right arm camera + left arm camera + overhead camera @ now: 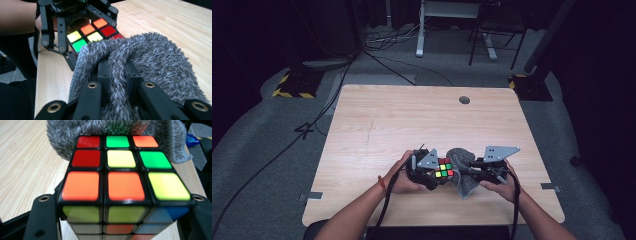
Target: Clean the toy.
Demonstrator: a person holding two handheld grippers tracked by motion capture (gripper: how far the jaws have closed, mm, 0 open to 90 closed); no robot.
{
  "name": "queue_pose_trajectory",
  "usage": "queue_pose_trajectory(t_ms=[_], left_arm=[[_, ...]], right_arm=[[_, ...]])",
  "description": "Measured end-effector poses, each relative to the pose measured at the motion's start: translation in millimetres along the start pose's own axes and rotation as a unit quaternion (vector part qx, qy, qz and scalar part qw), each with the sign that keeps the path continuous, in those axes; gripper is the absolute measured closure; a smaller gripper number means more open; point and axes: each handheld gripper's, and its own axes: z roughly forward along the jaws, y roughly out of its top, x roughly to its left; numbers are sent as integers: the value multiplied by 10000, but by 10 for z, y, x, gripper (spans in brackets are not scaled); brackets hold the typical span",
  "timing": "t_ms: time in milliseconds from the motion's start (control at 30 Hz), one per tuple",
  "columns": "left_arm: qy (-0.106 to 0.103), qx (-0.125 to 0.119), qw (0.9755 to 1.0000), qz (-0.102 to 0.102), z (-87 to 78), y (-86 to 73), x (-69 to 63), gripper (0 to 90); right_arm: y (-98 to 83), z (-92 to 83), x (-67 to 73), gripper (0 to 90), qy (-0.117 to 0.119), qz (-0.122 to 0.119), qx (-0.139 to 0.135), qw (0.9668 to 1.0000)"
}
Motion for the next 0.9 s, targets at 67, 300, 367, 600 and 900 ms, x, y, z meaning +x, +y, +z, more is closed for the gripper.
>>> queue_pose_trajectory(t_ms=[67,300,367,600,900], left_arm=[[45,42,10000,35,8,0,-4,323],[109,278,9995,106,60,0,-25,322],[100,290,9993,195,92,6,-52,326],[189,162,9995,199,9,9,-33,331],[-1,-79,9998,157,-13,40,-55,330]], right_arm=[[13,4,20,787,11,-40,-2,10000],[89,-35,83,788,127,-144,-227,9996],[114,-1,127,788,160,-247,-174,9994],[90,-7,98,789,-133,-244,-29,9996],[-75,48,-94,788,-139,163,300,9993]])
